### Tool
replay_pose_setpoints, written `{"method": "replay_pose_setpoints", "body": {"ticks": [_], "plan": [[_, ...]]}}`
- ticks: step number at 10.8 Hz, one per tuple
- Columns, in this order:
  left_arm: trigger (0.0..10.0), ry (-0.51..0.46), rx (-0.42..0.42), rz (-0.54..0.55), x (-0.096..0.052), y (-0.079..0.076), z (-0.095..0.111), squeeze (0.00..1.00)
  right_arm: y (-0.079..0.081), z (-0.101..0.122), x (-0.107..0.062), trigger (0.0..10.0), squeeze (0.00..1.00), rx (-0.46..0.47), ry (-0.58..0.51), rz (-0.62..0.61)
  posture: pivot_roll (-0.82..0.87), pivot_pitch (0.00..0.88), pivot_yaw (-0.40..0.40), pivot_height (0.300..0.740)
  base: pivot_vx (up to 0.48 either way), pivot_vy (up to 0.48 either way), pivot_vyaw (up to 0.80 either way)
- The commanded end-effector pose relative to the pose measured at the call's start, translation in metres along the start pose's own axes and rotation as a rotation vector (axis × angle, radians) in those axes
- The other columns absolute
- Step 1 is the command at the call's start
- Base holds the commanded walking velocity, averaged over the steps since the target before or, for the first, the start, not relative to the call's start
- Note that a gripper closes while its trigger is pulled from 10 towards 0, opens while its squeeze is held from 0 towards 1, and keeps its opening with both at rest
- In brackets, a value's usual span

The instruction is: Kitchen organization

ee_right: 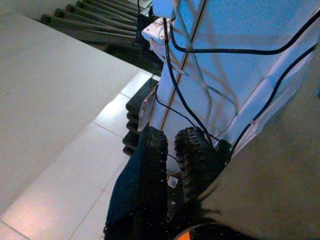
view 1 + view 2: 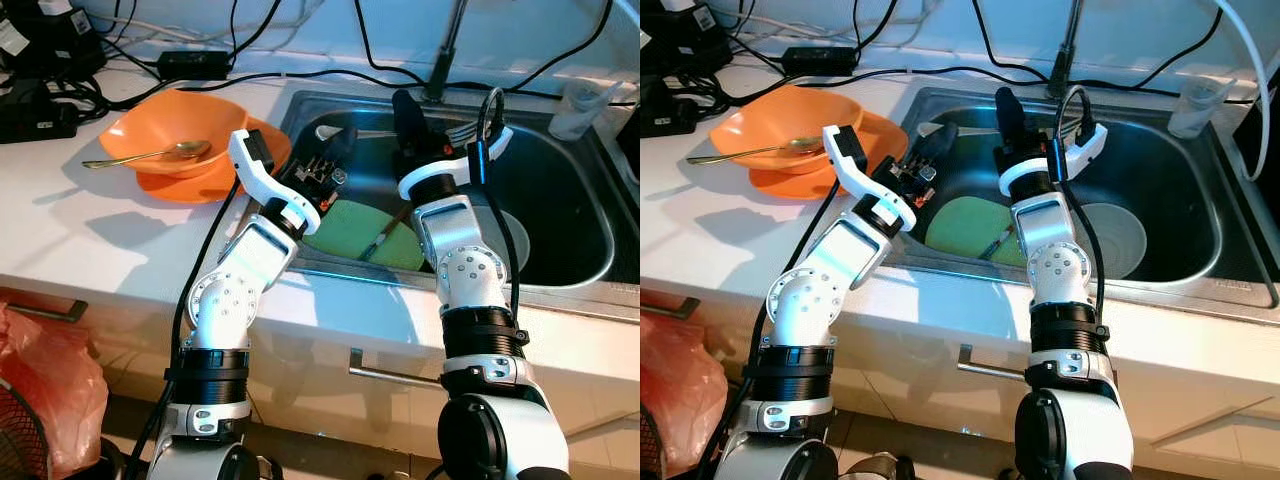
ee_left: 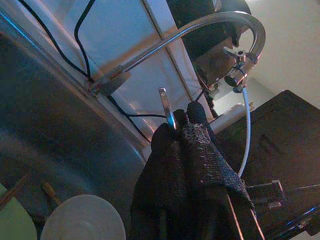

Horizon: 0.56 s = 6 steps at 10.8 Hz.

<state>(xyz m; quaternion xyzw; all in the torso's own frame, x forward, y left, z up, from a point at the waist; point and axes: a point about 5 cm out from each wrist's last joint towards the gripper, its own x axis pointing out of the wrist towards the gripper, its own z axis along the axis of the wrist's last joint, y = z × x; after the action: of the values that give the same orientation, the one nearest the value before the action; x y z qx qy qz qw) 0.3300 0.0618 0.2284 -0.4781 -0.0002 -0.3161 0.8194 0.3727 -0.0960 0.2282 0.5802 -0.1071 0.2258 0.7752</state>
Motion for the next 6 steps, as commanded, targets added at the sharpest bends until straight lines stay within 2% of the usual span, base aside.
{"method": "replay_pose_setpoints", "body": {"ticks": [1,6], "plan": [[0.0,-0.002,-0.031,-0.061,0.0083,-0.0176,-0.0102,0.0,0.0032,-0.0099,0.0038,0.0,0.0,0.004,0.006,-0.019,0.0,0.088,-0.009,0.74,0.0,0.0,0.0],[0.0,-0.002,-0.031,-0.061,0.0083,-0.0176,-0.0102,0.0,0.0032,-0.0099,0.0038,0.0,0.0,0.004,0.006,-0.019,0.0,0.088,-0.009,0.74,0.0,0.0,0.0]]}}
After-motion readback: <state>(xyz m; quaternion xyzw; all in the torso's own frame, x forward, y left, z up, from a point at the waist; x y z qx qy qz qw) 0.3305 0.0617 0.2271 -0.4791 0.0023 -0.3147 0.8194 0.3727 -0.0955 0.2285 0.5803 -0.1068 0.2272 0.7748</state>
